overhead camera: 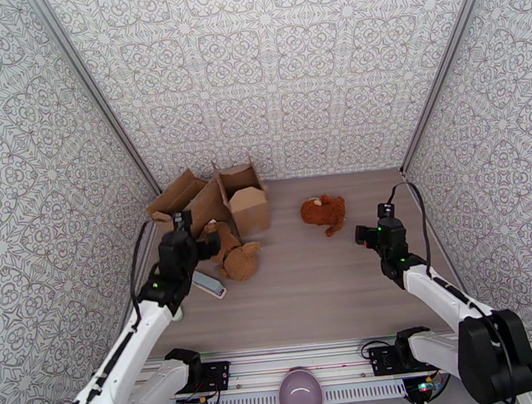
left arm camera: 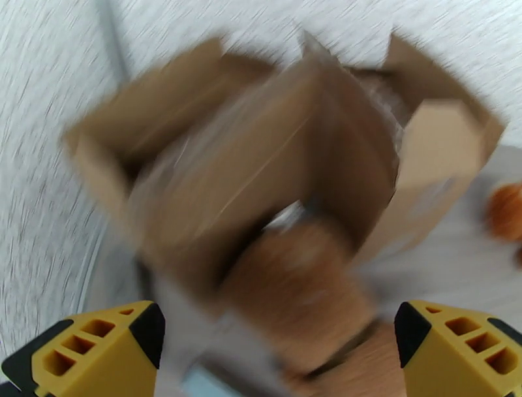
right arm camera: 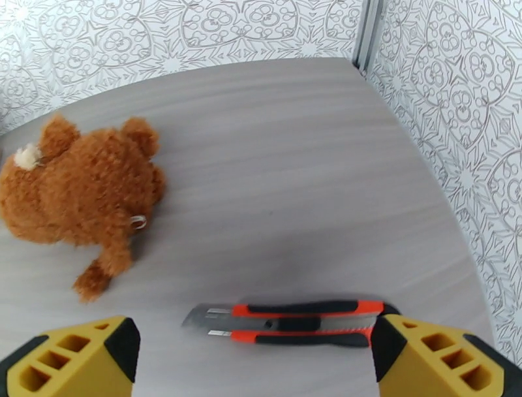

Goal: Unpack the express box

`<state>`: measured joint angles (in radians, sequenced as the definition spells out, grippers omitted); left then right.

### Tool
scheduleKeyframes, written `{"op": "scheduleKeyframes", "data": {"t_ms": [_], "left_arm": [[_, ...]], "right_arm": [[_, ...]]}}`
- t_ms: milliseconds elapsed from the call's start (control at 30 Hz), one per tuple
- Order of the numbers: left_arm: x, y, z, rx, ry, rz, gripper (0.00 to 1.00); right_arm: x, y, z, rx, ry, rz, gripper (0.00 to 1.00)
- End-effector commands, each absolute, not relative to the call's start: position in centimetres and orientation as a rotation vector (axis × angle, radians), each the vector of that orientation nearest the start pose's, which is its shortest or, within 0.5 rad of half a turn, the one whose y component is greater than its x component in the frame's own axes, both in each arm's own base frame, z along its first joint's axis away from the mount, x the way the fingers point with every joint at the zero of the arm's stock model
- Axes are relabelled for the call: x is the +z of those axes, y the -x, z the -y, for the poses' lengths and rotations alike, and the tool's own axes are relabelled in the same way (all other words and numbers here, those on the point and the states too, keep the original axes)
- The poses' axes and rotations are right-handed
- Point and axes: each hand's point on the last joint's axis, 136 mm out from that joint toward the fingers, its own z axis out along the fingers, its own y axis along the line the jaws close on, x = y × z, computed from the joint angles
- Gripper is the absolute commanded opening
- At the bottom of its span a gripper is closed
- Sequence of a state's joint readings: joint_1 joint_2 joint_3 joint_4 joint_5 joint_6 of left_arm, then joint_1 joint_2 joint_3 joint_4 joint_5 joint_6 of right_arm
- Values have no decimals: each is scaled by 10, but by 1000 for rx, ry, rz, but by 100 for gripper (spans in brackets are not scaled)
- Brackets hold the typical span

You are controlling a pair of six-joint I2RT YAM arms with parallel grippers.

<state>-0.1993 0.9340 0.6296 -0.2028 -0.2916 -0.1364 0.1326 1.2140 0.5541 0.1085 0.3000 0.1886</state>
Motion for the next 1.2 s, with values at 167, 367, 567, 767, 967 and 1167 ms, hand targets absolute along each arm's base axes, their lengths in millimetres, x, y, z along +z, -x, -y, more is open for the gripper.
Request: {"op": "scheduleKeyframes", "data": {"t_ms": [167, 367, 567, 767, 967, 1167], "left_arm": [[156, -353, -3, 207, 85, -1918, 99], [143, -377, 6, 184, -6, -1802, 99], [135, -385, 4, 132, -79, -1818, 99], [118, -389, -22, 56, 16, -1753, 99], [113, -398, -28, 78, 57, -1816, 99], [111, -402, -32, 91, 78, -1844, 99]], "right_arm": [[148, -374, -9, -85, -71, -1781, 99], [132, -380, -17, -89, 39, -1654, 99], [123, -391, 3, -154, -83, -1767, 99], [123, -391, 6, -168, -106, -1764, 99], [123, -392, 17, -205, -175, -1765, 99], [121, -396, 11, -183, -136, -1781, 99]]}}
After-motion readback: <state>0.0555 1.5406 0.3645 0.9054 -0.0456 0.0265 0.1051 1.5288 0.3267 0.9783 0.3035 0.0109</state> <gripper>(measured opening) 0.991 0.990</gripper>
